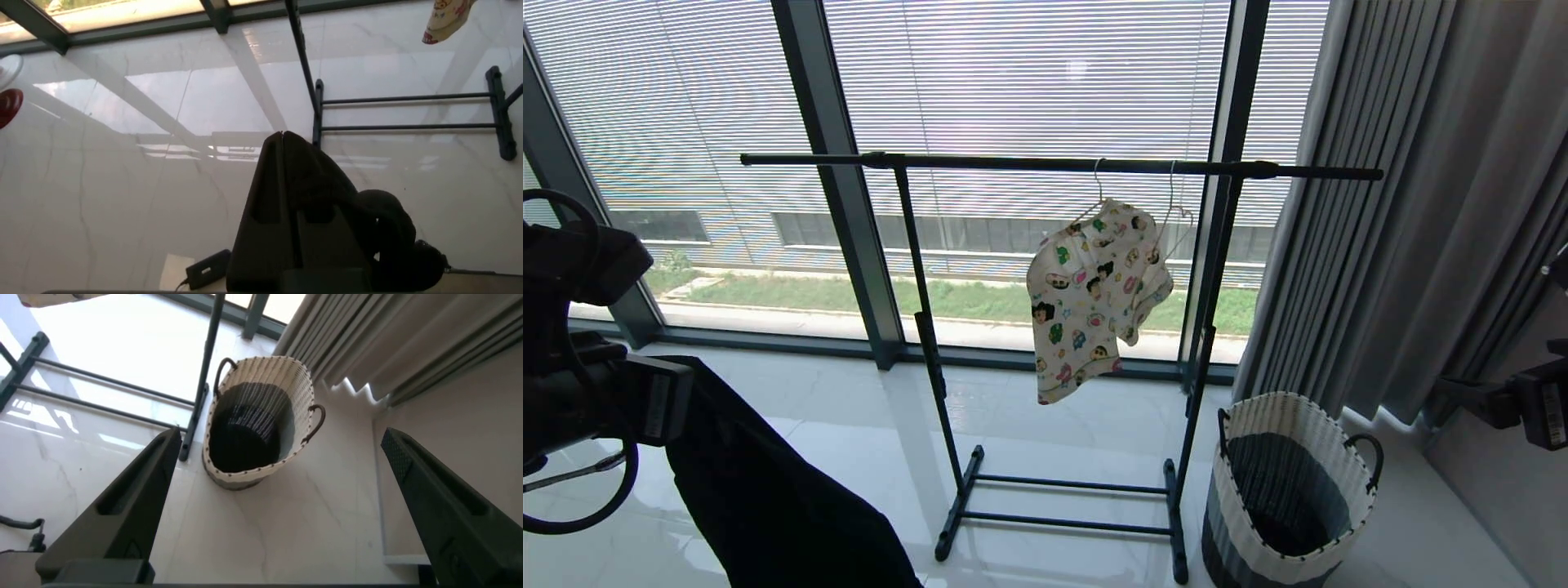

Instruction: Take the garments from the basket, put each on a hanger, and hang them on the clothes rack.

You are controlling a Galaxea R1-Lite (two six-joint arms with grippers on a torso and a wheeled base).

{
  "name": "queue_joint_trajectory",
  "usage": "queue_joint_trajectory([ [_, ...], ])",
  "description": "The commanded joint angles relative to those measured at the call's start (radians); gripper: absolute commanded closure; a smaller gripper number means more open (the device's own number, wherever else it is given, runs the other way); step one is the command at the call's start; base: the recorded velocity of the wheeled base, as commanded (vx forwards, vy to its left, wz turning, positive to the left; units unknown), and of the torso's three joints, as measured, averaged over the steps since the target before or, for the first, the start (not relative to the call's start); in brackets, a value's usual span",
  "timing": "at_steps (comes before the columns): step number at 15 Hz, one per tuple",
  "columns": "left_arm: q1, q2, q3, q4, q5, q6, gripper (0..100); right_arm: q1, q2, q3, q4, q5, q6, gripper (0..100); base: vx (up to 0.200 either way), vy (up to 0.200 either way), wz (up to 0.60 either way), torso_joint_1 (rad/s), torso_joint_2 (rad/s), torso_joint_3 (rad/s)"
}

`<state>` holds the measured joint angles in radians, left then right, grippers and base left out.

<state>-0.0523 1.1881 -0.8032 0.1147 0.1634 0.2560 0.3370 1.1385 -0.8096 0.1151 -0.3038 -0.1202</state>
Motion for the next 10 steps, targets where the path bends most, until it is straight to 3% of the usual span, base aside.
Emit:
queue_joint_trajectory([
  [1, 0.000, -0.004, 0.002, 0.000, 0.001, 0.000, 100, 0.000, -0.002, 0.001, 0.000, 0.000, 0.001, 0, 0.000, 0.000, 0.00, 0.000, 0.00, 0.000],
  [5, -0.001, -0.005, 0.002, 0.000, 0.001, -0.001, 100, 0.000, -0.002, 0.001, -0.002, 0.000, 0.001, 0, 0.000, 0.000, 0.00, 0.000, 0.00, 0.000],
  [9, -0.001, -0.005, 0.002, 0.000, -0.001, -0.001, 100, 0.000, -0.002, 0.001, -0.002, 0.000, 0.001, 0, 0.000, 0.200, 0.00, 0.004, 0.00, 0.001],
  [10, -0.001, -0.005, 0.002, 0.000, -0.001, -0.001, 100, 0.000, -0.002, 0.001, -0.002, 0.000, 0.001, 0, 0.000, 0.000, 0.00, 0.000, 0.00, 0.000],
])
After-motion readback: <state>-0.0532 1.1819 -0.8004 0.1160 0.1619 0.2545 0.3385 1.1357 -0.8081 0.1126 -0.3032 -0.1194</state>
